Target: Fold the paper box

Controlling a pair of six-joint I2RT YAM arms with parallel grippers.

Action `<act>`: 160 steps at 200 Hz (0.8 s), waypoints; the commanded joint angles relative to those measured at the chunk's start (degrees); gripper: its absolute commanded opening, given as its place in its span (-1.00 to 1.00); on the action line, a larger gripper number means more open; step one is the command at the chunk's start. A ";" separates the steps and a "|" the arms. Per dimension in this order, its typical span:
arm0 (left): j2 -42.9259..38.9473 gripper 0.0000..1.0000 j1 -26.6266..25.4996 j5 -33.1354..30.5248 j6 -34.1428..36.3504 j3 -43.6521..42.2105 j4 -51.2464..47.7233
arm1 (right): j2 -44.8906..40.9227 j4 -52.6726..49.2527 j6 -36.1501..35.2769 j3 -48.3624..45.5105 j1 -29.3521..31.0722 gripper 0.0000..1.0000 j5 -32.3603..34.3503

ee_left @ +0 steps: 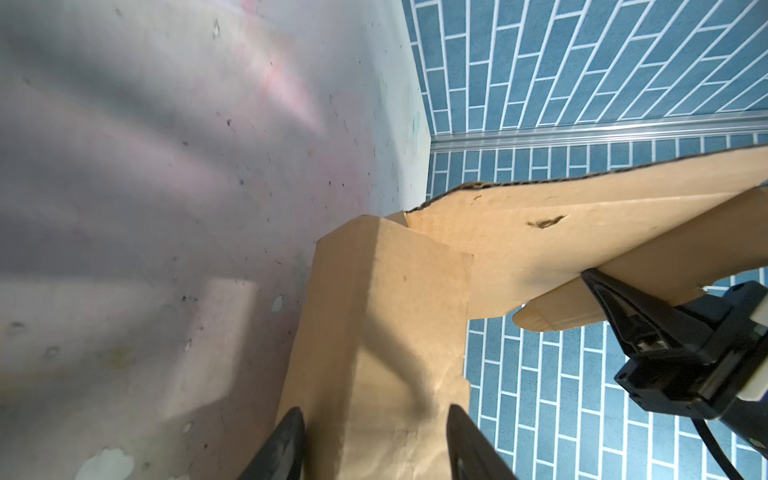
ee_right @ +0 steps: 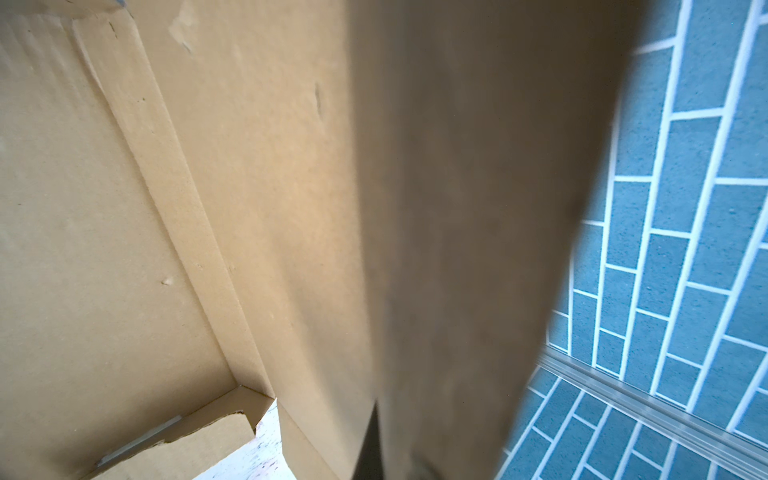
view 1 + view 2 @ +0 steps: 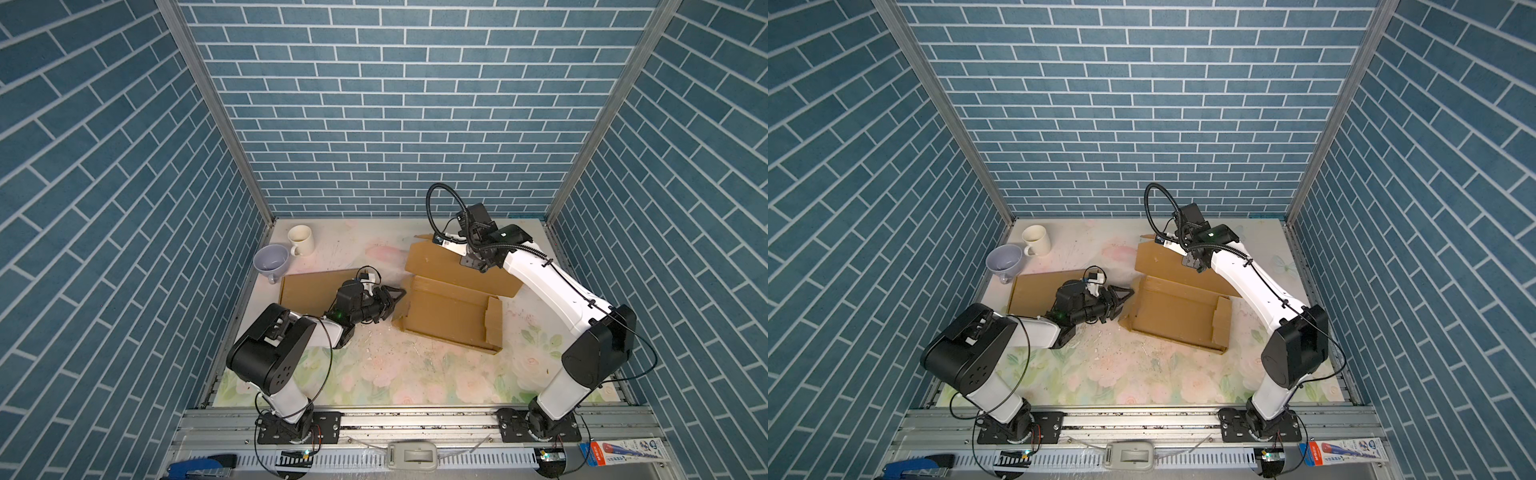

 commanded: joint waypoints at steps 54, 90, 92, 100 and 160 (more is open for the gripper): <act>-4.61 -0.04 -3.57 -7.14 14.12 7.44 -26.13 | 0.21 -0.88 3.64 0.20 1.27 -1.00 -0.92; -5.68 -0.07 -6.34 -13.15 20.80 12.05 -38.20 | 0.26 -1.16 3.83 0.55 2.04 -1.00 -0.46; -5.68 -0.07 -6.46 -13.27 21.03 12.14 -38.49 | 0.27 -1.21 3.83 0.53 2.13 -1.00 -0.45; -5.68 -0.09 -6.85 -14.33 21.90 12.64 -39.86 | 0.21 -1.33 3.83 0.55 2.26 -1.00 -0.41; -4.86 -0.27 -10.88 -23.00 27.75 16.70 -48.73 | -0.65 -4.09 3.85 1.19 3.35 -1.00 0.65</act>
